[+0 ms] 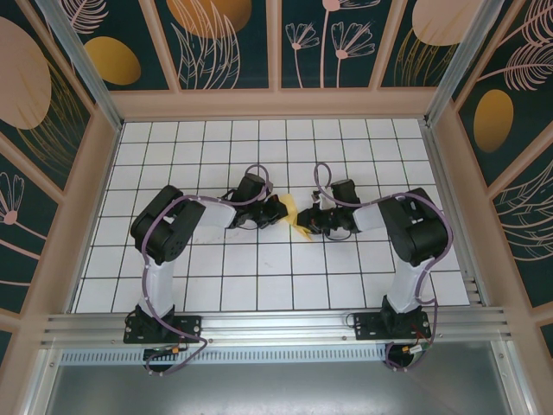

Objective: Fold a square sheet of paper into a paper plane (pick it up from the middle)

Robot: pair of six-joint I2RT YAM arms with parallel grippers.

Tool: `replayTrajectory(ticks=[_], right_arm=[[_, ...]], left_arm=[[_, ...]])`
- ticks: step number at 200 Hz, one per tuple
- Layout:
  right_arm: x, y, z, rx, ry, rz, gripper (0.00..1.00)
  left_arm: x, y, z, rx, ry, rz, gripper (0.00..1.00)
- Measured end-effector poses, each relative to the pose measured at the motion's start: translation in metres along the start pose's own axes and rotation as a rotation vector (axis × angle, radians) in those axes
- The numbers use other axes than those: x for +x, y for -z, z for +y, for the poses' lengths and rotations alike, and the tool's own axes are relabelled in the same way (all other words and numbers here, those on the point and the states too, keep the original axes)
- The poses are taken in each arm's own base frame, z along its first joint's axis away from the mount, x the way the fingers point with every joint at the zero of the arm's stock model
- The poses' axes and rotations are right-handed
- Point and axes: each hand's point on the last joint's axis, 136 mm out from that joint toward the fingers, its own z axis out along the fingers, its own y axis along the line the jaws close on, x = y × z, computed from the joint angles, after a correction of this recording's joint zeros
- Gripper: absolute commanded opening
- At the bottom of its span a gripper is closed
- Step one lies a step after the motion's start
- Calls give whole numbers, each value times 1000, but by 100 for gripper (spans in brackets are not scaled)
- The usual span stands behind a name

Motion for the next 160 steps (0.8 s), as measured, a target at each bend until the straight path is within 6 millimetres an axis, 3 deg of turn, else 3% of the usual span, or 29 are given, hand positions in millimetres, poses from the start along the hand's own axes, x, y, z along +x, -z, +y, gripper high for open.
replayTrajectory(ticks=[45, 105, 160], right_arm=[[4, 6, 5, 8, 29, 8, 17], [14, 6, -6, 36, 15, 22, 3], [15, 10, -14, 29, -5, 1, 0]], left_arm=[[0, 0, 0, -7, 5, 6, 4], [0, 0, 0, -7, 5, 6, 4], [0, 2, -9, 14, -41, 2, 21]])
